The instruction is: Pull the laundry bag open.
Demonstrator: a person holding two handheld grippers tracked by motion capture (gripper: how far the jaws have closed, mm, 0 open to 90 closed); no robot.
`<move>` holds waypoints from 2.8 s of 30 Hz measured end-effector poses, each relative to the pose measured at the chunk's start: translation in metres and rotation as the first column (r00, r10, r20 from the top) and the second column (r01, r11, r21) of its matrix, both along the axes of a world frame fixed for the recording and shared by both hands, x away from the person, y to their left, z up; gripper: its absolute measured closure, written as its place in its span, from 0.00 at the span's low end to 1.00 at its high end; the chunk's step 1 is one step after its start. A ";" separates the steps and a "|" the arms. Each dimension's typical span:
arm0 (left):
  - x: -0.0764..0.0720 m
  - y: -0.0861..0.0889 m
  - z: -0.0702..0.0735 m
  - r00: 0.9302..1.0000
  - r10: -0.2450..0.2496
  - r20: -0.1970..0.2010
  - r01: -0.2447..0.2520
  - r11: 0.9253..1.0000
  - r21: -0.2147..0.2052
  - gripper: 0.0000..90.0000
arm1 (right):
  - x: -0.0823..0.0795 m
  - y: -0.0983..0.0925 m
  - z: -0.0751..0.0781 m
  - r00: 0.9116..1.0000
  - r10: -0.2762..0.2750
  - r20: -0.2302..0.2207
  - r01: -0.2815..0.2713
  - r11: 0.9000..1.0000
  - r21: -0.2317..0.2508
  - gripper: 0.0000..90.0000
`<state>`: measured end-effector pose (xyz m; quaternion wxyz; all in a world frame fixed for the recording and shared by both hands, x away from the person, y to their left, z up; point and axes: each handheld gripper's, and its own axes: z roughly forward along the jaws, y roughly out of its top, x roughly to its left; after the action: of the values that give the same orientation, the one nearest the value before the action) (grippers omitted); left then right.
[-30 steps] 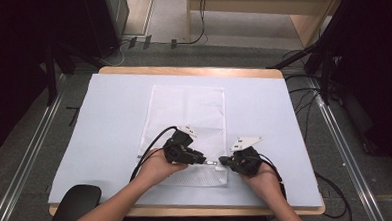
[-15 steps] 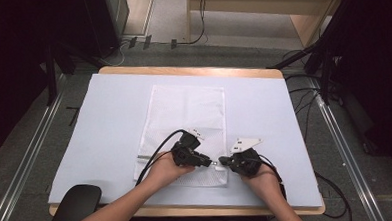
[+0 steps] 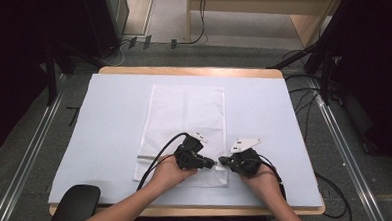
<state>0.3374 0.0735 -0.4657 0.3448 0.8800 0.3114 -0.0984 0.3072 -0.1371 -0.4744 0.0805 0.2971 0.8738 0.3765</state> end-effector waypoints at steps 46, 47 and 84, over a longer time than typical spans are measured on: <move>0.021 0.010 0.003 0.989 -0.036 -0.143 0.038 0.999 0.007 0.98 | 0.000 -0.002 -0.002 1.000 -0.019 -0.017 0.019 1.000 0.021 1.00; 0.021 0.011 0.003 0.988 -0.035 -0.147 0.035 0.999 -0.002 0.98 | 0.000 -0.002 -0.002 1.000 -0.018 -0.019 0.018 1.000 0.022 1.00; 0.026 0.032 0.007 0.980 -0.034 -0.194 0.035 0.999 -0.003 0.98 | 0.003 -0.005 -0.003 1.000 0.000 -0.026 0.001 0.999 0.042 1.00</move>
<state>0.3639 0.1056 -0.4588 0.3108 0.8715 0.3283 -0.1898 0.3100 -0.1419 -0.4773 0.0628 0.3040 0.8665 0.3910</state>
